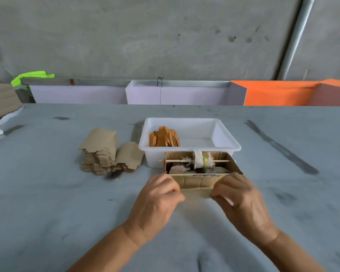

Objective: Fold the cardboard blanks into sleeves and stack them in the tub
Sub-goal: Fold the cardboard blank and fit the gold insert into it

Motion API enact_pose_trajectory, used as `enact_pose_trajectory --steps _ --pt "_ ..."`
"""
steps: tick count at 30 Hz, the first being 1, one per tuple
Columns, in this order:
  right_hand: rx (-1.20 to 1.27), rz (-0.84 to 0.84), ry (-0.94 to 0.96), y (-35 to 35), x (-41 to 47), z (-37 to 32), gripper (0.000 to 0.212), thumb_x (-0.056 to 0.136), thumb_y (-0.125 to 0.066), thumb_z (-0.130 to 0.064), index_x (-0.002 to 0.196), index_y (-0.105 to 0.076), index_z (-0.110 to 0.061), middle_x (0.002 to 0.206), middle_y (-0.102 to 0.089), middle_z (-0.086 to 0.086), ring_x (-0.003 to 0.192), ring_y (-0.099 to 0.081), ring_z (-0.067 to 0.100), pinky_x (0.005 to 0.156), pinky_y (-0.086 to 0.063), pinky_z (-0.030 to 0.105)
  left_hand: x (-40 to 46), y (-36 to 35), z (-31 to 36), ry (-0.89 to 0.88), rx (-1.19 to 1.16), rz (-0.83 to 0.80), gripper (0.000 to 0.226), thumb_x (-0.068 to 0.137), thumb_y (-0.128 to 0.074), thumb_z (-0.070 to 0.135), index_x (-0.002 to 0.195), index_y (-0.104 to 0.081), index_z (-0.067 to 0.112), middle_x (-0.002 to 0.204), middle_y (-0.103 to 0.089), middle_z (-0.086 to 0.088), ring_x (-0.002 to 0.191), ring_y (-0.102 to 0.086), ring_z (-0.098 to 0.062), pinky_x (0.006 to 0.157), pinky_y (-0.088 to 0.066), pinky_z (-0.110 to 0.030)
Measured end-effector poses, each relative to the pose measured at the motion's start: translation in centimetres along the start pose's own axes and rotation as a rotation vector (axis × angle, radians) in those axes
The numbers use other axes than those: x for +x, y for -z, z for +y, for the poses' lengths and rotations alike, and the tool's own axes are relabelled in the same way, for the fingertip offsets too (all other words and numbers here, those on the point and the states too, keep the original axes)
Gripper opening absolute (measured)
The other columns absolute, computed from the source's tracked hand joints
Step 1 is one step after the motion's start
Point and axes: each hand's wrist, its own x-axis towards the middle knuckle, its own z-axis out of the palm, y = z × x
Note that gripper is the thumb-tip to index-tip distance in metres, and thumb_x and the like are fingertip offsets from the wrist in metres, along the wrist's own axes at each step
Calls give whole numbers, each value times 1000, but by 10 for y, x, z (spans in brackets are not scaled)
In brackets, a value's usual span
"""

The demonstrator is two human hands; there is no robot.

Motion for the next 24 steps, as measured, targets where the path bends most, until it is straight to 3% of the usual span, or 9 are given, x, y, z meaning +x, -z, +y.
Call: enact_pose_trajectory --steps 5,12,15,18,21,24 --pt "-117 -217 70 -12 -33 5 20 62 -87 -7 65 -70 -17 66 -62 -5 63 -60 23 54 -50 30 -21 -22 9 -54 57 -176 26 58 -81 -7 57 -62 11 64 -57 -1 61 -56 -23 59 -47 -28" --pt "18 -290 -67 -17 -49 -1 11 70 -81 -3 69 -74 -12 71 -66 2 65 -60 26 55 -54 36 -37 -19 17 157 -47 -267 4 62 -76 15 60 -73 14 62 -61 -1 62 -60 -21 66 -37 -25" --pt "85 -306 -237 -18 -52 -7 5 75 -78 -8 74 -76 -12 76 -65 1 75 -57 22 64 -53 36 -41 -23 19 363 -105 -325 6 76 -73 18 75 -76 13 77 -66 -2 82 -60 -23 77 -35 -25" --pt "143 -313 -493 -22 -50 -6 8 81 -73 -19 80 -75 -12 79 -60 -5 86 -50 16 73 -43 25 -40 -28 18 548 -130 -310 8 82 -70 23 82 -75 17 91 -63 4 96 -52 -15 88 -35 -29" --pt "176 -337 -714 -23 -42 -6 8 78 -73 -21 74 -74 -14 73 -58 -7 86 -52 17 66 -35 20 -35 -34 17 682 -144 -328 11 82 -69 28 82 -74 18 97 -60 8 101 -50 -13 93 -35 -32" --pt "186 -395 -871 -23 -34 -4 14 72 -75 -21 61 -68 -20 71 -62 -1 75 -55 16 54 -37 21 -32 -39 17 745 -96 -352 13 81 -69 31 80 -72 19 101 -60 9 104 -48 -13 92 -33 -29"
